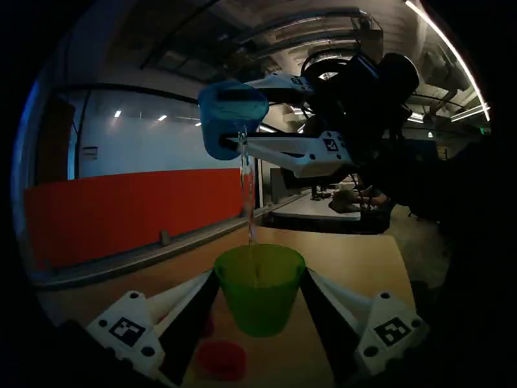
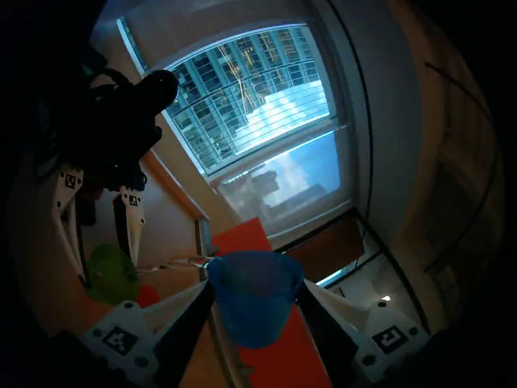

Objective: Pour water

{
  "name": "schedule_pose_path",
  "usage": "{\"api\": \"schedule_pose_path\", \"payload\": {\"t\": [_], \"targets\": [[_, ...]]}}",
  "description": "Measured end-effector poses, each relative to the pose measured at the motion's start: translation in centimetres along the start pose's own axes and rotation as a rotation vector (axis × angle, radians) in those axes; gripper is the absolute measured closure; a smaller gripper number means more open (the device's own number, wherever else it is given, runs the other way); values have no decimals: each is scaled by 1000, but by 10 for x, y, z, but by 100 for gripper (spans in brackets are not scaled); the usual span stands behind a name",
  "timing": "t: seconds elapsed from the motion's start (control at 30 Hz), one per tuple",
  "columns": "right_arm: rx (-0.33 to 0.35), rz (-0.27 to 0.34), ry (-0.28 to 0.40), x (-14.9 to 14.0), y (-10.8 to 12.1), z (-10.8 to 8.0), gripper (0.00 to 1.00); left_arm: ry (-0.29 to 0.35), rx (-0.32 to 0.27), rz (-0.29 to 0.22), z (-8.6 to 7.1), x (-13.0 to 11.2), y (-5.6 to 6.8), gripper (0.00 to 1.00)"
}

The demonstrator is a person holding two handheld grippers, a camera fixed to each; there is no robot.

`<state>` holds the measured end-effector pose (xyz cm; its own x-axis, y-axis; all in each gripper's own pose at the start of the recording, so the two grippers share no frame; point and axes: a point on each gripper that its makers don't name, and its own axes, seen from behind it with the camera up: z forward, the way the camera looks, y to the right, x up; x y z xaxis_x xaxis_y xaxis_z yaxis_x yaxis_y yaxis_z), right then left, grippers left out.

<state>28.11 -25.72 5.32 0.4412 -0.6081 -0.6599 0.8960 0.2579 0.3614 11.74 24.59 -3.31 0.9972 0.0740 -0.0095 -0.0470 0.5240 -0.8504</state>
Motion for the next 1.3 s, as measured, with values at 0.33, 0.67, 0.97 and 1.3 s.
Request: {"api": "schedule_pose_path", "payload": {"t": [0.33,0.67,0.97,1.3], "targets": [[-5,-36,1,-1,2,0,11,1,2,2,2,-1,-1,13],[-10,-74,0,0,5,1,11,0,-1,5,3,1,0,13],[-17,-118,-1,2,10,2,11,0,-3,8,3,3,0,13],[-21,-161,-4,1,14,3,11,-2,-3,10,4,2,0,13]]}}
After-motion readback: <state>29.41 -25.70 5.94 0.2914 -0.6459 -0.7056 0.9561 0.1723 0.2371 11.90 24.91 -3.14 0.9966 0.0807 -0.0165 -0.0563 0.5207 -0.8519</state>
